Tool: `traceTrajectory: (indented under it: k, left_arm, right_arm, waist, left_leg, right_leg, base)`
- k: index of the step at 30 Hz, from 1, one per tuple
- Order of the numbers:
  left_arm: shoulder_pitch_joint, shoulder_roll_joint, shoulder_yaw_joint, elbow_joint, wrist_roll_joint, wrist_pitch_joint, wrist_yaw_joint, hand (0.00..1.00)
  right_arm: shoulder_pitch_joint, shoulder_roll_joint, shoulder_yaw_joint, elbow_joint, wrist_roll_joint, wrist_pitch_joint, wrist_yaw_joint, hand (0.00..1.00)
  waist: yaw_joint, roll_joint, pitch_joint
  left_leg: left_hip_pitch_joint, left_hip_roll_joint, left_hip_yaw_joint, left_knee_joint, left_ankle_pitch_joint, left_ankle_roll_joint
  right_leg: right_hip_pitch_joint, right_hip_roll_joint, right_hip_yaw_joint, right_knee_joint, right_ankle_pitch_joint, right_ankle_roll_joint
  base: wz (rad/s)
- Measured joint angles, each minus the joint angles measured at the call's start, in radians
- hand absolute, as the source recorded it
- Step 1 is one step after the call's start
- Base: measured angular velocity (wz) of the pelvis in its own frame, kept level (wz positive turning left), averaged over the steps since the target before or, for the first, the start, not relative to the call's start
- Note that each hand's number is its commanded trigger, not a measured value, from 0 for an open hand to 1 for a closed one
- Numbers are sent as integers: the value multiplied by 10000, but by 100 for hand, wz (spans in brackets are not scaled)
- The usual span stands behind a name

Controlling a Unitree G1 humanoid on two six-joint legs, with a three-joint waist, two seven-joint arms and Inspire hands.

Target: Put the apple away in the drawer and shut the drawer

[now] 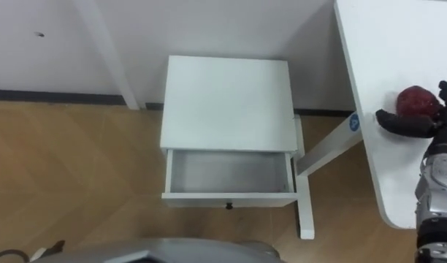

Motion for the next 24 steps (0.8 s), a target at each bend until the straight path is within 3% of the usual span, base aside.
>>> traceTrajectory:
  k: [16,20,24]
  left_arm:
    - [-4,67,-6,0,13,-3,50,0]
    - [-228,60,-11,33,271,-4,41,0]
    - [-403,68,-281,-16,376,-10,-9,0]
  right_arm:
    - [-111,-11,679,-23,-654,-6,89,100]
    - [-111,21,879,-331,-1359,-66,58,100]
    - [-108,25,1429,-1382,-2378,-47,92,100]
  waist:
    - [77,-63,-17]
    - [316,41,32]
    - [452,218,-12]
  left_leg:
    - [121,-7,-103,4,4,-6]
    - [63,-8,-115,89,1,-4]
    - [-125,-10,-213,126,1,-2]
  right_leg:
    - [178,-18,-253,-7,0,0]
    - [172,-21,-249,-17,2,2]
    - [-15,-22,-311,17,7,-8]
  base:
    - [1]
    - [0]
    - [3]
